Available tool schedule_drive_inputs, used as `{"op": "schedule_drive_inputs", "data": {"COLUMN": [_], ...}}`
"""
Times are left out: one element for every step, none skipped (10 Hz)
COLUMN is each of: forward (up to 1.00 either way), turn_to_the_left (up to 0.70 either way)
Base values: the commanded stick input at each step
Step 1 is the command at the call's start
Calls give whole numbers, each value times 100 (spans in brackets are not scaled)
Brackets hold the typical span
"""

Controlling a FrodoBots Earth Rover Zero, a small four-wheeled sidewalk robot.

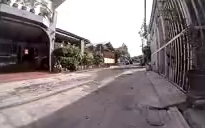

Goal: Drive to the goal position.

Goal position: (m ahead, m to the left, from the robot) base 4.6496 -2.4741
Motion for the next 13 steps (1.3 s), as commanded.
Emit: {"op": "schedule_drive_inputs", "data": {"forward": [70, 70, 70, 70, 70, 70, 70, 70, 70, 70, 70, 70, 70], "turn_to_the_left": [0, 0, -16, -31, -31, 0, 0, 0, -1, -23, -14, -2, 0]}}
